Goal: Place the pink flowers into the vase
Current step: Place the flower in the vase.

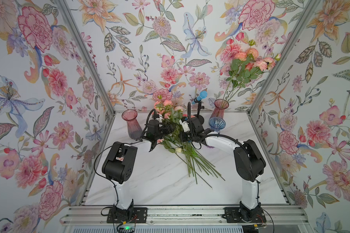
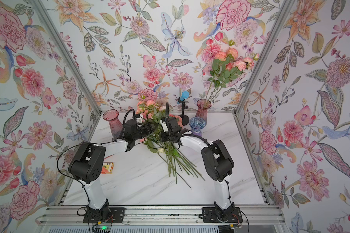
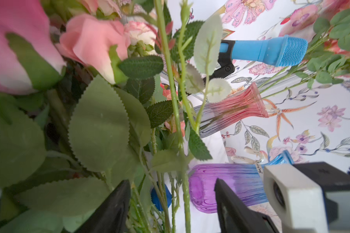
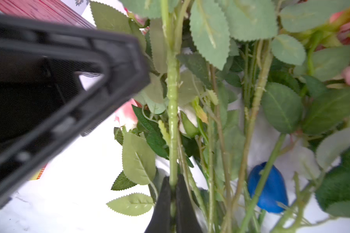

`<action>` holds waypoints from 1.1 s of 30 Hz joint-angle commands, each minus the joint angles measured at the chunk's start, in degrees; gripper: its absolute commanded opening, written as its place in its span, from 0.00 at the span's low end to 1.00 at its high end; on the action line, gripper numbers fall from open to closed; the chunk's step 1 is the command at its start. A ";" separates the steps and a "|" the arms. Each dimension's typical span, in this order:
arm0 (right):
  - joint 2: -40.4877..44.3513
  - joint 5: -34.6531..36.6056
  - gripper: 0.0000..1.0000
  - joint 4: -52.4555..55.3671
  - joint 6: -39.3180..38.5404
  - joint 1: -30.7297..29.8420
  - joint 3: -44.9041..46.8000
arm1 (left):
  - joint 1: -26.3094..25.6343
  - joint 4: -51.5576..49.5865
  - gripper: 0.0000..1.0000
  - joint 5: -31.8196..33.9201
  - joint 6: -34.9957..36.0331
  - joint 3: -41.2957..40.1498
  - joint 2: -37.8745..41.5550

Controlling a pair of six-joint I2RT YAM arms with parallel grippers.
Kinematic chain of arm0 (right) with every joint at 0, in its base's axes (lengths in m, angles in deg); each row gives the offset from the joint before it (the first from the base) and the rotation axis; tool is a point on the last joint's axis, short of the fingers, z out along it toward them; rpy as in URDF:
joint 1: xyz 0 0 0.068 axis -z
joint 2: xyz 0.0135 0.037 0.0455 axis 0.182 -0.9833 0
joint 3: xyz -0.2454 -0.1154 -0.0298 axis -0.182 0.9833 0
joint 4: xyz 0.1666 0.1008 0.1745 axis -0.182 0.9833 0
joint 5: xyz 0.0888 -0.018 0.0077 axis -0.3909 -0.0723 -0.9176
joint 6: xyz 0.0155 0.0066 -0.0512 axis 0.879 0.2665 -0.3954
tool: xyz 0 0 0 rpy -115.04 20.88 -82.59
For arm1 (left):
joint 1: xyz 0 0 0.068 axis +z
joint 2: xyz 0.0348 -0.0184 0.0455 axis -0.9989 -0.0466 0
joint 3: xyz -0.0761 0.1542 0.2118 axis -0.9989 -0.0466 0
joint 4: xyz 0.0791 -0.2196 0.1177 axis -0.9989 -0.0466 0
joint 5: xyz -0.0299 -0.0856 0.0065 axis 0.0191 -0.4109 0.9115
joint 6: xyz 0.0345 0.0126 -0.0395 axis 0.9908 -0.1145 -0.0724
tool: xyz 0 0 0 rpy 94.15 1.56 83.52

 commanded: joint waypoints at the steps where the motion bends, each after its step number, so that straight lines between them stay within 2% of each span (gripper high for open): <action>1: 3.67 -0.62 0.00 -0.24 -0.80 1.64 0.61 | 1.23 -1.56 0.83 1.05 1.96 0.21 4.25; 4: 4.81 -0.95 0.00 0.54 -1.19 2.57 -0.21 | 1.27 -3.79 0.99 1.37 3.61 0.75 6.43; 5: 5.17 -1.05 0.00 1.09 -1.32 2.83 -0.79 | 1.34 -4.41 1.00 1.33 4.13 0.97 7.08; 18: 7.87 -5.73 0.00 10.22 -5.81 3.43 -12.95 | 1.22 -12.56 1.00 1.63 12.53 1.14 12.09; 26: 10.36 -10.06 0.00 10.83 -3.81 3.46 -11.72 | 1.12 -2.04 1.00 -1.12 6.47 -3.85 11.25; 33: 11.09 -12.89 0.00 10.71 -2.44 4.34 -9.65 | -1.51 3.76 1.00 -1.17 4.55 -5.97 10.26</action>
